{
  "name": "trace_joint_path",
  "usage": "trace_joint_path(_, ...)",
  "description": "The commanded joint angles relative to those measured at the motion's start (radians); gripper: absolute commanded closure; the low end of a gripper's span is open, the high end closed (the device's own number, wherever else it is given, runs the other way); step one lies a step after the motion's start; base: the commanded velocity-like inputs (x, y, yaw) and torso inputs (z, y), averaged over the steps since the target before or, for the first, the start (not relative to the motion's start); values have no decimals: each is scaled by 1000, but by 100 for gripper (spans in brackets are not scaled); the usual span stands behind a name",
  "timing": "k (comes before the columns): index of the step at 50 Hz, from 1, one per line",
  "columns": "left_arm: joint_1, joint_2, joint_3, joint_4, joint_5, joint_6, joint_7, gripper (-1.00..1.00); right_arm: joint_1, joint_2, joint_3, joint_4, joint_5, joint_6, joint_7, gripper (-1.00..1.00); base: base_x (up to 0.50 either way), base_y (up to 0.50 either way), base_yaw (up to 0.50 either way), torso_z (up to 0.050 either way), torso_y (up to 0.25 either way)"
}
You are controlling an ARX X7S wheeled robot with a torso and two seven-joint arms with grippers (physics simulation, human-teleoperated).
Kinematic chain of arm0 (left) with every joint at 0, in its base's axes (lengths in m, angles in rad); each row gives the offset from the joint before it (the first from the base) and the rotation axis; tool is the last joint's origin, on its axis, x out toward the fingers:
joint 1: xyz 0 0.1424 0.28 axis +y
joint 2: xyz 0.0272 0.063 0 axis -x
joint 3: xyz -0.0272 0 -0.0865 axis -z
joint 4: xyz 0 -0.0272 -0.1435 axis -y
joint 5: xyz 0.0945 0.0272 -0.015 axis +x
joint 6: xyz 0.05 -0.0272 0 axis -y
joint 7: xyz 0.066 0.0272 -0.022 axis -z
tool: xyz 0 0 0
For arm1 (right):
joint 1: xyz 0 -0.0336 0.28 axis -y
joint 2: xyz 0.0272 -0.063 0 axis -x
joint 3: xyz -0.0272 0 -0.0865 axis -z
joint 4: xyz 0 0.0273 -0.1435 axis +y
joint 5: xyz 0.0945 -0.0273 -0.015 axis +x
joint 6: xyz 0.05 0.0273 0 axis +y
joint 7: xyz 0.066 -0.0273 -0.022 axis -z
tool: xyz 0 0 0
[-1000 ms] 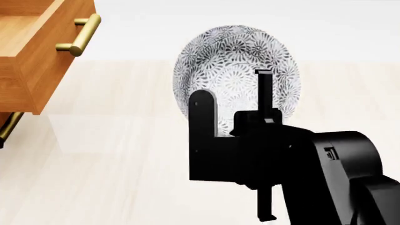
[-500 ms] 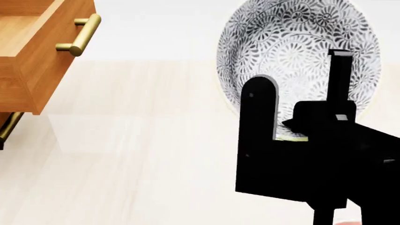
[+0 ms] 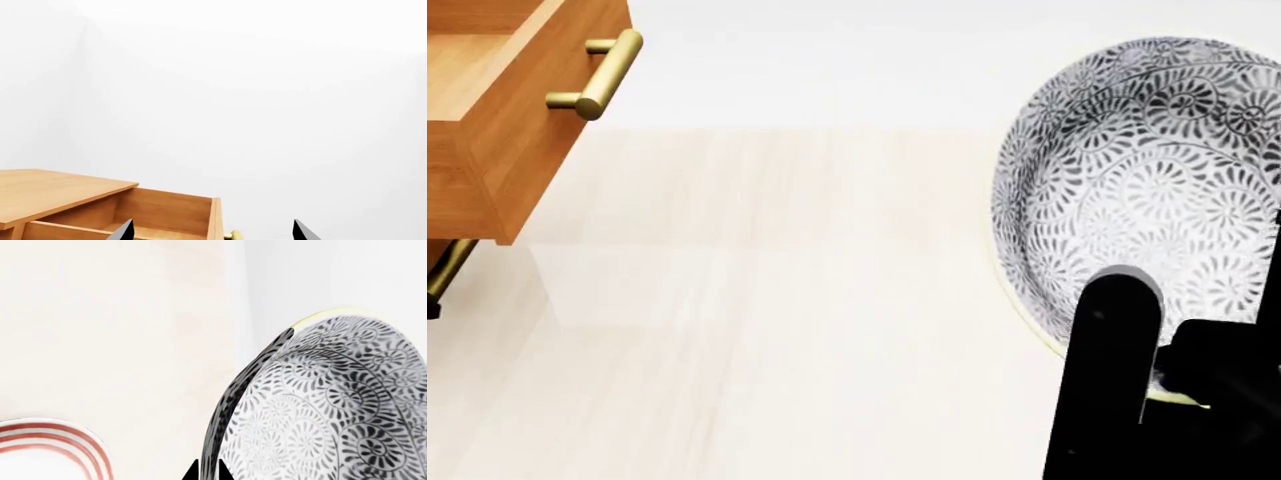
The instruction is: Put the bowl on the plate.
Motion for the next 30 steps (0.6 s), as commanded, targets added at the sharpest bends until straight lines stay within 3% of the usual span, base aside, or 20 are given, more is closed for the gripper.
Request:
trace_joint_path(1,-5,-3,8,0,-8,-1,-2,-100,-414,-58,404,-56,-265,-90,-182,100,0,0,0,0,0)
trace_joint_path(6,-11,-6,11,0,-12,-2,-2,-100,-536,-169,532,-55,-443,-176,-343,100,0,0,0,0,0)
trace_joint_path(14,-8,-8,12,-16,-16,11,7,-100,-688,-298,724,-54,-527,-303,-434,100,0,0,0,0,1)
trace_joint_path(22,-5,-7,15,-21,-15,18,6,-100,-849,-383,918,-49,-504,-413,-422,100,0,0,0,0,0)
trace_joint_path(30,-10,-11,19,-21,-15,17,1,-100,-963,-446,1026,-27,-470,-488,-377,100,0,0,0,0,0)
